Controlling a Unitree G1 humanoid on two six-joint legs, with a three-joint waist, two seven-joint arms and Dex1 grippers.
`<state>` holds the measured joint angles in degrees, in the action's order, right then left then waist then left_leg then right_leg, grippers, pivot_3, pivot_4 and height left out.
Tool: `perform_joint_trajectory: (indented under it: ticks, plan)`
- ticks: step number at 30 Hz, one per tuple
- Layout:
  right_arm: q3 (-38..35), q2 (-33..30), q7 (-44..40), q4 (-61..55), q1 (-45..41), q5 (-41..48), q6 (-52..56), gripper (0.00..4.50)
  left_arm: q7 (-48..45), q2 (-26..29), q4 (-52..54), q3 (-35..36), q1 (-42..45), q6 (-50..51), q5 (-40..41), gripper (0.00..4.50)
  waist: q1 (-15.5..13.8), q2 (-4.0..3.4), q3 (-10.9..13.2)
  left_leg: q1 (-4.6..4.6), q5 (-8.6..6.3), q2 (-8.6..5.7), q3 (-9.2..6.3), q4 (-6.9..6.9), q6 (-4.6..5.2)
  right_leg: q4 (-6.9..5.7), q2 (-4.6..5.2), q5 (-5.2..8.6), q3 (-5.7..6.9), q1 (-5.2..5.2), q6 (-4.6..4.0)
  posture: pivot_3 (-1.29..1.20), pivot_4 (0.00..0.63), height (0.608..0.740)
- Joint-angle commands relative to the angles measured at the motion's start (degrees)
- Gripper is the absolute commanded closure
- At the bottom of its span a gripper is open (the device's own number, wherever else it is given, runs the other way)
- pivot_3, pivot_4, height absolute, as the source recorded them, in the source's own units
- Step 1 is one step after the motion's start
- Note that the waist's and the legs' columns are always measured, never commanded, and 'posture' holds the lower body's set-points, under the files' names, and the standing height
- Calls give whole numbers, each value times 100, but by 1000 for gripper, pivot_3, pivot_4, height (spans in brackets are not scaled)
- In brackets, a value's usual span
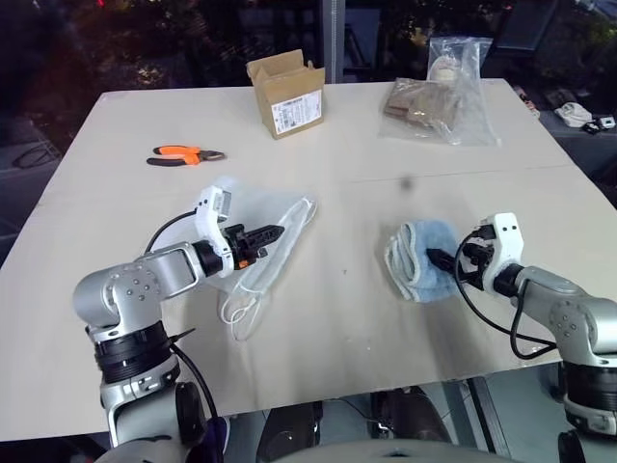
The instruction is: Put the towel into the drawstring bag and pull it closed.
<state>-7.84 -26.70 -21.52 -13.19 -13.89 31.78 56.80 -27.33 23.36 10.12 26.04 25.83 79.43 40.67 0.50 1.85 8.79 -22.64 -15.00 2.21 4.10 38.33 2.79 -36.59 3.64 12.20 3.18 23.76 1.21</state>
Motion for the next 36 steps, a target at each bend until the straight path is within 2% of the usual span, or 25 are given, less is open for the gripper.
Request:
perform_joint_trajectory:
  ticks: [1,4,9,10,15,17,23,30,32,36]
  plan:
    - [1077,48,-539,364,63,-458,-526,797,-35,62,-114,-190,219,-259,50,4500,59,13,-8,4,0,1,0,0,0,-1,-3,1,0,-1,0,0,150,740]
    - [1554,-156,-892,214,180,-1054,-1516,1920,-99,171,-223,-363,313,-392,37,4500,96,15,-9,16,0,6,0,-1,0,-8,-13,12,-6,-1,16,0,150,740]
    - [1289,140,-1320,-269,318,-824,-2454,4303,-326,401,-406,-835,359,-580,13,4500,89,8,-4,17,1,13,-3,-6,-2,-15,-19,5,-24,1,22,0,150,740]
    - [1216,265,-1476,-470,295,-579,-2540,4454,-376,428,-439,-947,378,-632,-4,4500,79,6,-1,10,1,12,-3,-6,-3,-15,-17,-8,-23,6,16,0,150,740]
    - [1203,869,-2059,-895,-230,569,-2308,4454,-528,470,-512,-1302,506,-763,25,4500,27,-4,14,-20,4,2,3,-3,-8,-13,-4,-13,-22,33,20,0,150,740]
    - [1450,1065,-2176,-661,-515,598,-2242,4454,-584,496,-504,-1364,540,-784,65,4500,19,-4,14,-20,4,-1,3,-1,-8,-12,0,-13,-12,32,20,0,150,740]
    - [2855,1396,-2195,1429,-1171,-1236,-3446,4454,-793,426,-38,-1034,535,-650,623,4500,6,-7,17,-23,4,-1,-4,-3,-8,-13,5,-11,-1,32,18,0,150,740]
    - [3450,1368,-1894,2545,-1542,-2712,-4351,4454,-774,643,308,-1024,287,-662,824,4500,46,-8,22,-20,20,-3,5,-3,-35,-13,5,-12,-9,33,20,0,150,740]
    - [3300,1474,-1748,2721,-1590,-2739,-4268,4454,-807,758,412,-1160,207,-726,764,4500,43,-7,21,-19,21,-2,3,-3,-36,-13,6,-12,-7,32,20,0,150,740]
    - [2011,2275,-1539,2521,-1592,-1208,-3153,4454,-1082,1237,894,-1701,-224,-1021,512,4500,41,-8,21,-12,31,2,-6,-3,-53,-21,7,-12,-15,28,15,0,150,740]
